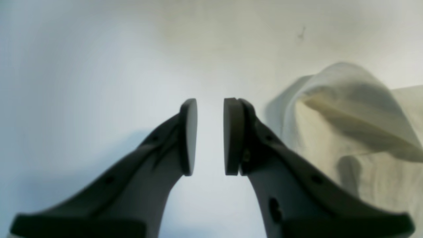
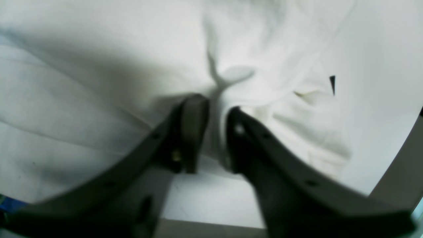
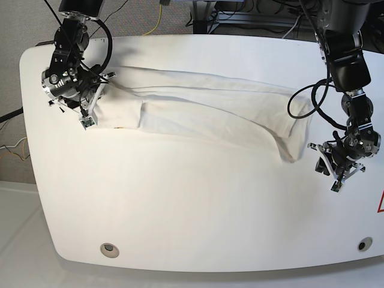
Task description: Fold the T-shirt properly
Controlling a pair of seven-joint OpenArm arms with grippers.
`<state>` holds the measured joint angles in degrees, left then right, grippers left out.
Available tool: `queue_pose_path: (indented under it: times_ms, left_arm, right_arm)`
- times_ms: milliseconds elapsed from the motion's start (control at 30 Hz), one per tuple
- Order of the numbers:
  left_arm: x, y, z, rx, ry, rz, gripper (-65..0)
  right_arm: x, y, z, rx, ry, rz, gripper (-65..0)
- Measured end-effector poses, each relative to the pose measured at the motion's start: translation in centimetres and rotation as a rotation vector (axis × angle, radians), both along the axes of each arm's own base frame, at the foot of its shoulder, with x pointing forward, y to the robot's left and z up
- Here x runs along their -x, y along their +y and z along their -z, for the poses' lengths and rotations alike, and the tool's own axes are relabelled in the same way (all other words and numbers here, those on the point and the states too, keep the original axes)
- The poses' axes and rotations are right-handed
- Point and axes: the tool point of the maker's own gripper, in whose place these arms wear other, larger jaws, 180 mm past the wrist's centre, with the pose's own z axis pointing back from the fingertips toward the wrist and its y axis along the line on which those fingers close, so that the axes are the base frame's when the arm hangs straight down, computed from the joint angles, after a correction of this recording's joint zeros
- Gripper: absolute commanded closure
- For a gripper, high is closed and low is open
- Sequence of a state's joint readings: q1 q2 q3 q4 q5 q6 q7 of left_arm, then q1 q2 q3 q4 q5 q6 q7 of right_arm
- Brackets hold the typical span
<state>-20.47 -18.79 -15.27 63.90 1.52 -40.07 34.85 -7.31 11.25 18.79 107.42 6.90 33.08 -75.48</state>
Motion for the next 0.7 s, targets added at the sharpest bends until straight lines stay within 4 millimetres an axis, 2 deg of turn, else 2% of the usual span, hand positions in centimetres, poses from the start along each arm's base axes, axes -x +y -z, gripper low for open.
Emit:
queue_pose_path:
  times_ms: [33,100,133,200,300,433,700]
  left_arm:
    - [0.0,0.0,0.0,0.000,0.001,0.000,-21.4]
    - [0.0,0.0,0.0,0.000,0.000,0.000,-27.5]
    - [0.0,0.0,0.0,0.001,0.000,0.001,-30.9]
    - [0.0,-0.1,0.0,0.002,-0.001,0.001,-37.8]
    - [0.0,-0.1,0.0,0.004,-0.002,0.000,-44.9]
    - [-0.1,0.0,-0.2,0.006,-0.005,-0.002,-50.7]
    - [-0.5,-2.0,0.0,0.053,-0.011,-0.005,-51.2]
  right_arm:
    - [-0.1,0.0,0.0,0.000,-0.001,0.000,-44.2]
    - [0.0,0.0,0.0,0.001,-0.001,0.000,-53.2]
    - [-0.1,0.0,0.0,0.001,-0.001,0.000,-56.7]
    - [-0.1,0.0,0.0,0.000,-0.001,-0.003,-59.6]
    - [0.0,0.8,0.1,0.004,0.006,-0.050,-58.7]
    - [-0.6,2.3,-0.3,-0.012,-0.015,-0.106,-58.4]
    - [-2.0,3.5,-1.1,-0.018,-0.050,-0.131,-58.4]
